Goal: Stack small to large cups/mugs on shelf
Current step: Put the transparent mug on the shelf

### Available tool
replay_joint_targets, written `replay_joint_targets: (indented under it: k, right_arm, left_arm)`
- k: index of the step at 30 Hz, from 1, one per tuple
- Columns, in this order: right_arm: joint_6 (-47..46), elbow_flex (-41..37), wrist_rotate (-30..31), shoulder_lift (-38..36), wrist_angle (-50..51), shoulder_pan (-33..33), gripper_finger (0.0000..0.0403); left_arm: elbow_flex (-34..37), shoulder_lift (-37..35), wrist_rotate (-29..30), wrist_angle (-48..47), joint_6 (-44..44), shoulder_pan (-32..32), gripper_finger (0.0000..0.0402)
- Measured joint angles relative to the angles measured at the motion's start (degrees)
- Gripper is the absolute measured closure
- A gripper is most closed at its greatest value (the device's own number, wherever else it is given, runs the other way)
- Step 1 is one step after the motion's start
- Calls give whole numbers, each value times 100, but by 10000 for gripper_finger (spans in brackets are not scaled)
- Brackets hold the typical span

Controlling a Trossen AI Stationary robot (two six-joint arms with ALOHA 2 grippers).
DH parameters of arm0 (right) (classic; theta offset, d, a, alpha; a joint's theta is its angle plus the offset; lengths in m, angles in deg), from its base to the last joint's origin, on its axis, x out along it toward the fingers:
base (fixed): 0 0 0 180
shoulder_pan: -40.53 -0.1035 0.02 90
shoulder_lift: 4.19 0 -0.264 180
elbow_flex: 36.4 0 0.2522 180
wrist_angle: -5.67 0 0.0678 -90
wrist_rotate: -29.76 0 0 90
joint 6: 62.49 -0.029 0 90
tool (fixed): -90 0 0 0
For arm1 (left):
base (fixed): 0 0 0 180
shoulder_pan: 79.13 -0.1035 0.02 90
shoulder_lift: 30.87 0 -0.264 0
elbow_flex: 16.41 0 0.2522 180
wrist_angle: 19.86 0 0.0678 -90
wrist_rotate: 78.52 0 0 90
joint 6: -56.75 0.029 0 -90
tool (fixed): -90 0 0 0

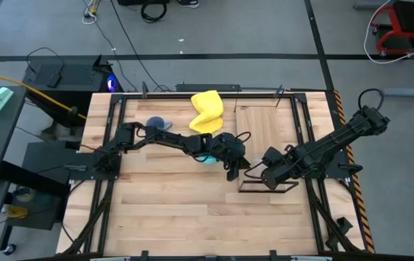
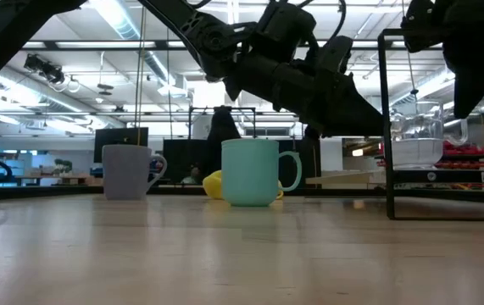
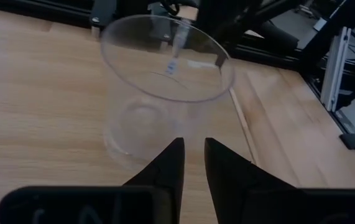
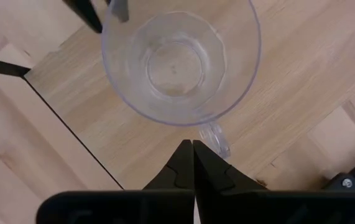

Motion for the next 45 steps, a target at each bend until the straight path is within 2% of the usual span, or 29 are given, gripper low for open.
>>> replay_joint_targets:
  k: [10, 17, 45]
  right_arm:
    - [-309, 0, -16, 0, 3, -318, 402]
    - [-535, 0, 253, -1, 41, -377, 402]
    - [-688, 2, 430, -4, 278, -218, 402]
  left_arm:
    - [0, 0, 72, -163, -68, -368, 339]
    - [1, 0, 220, 214, -173, -577, 334]
    - [0, 24, 216, 442, -184, -101, 335]
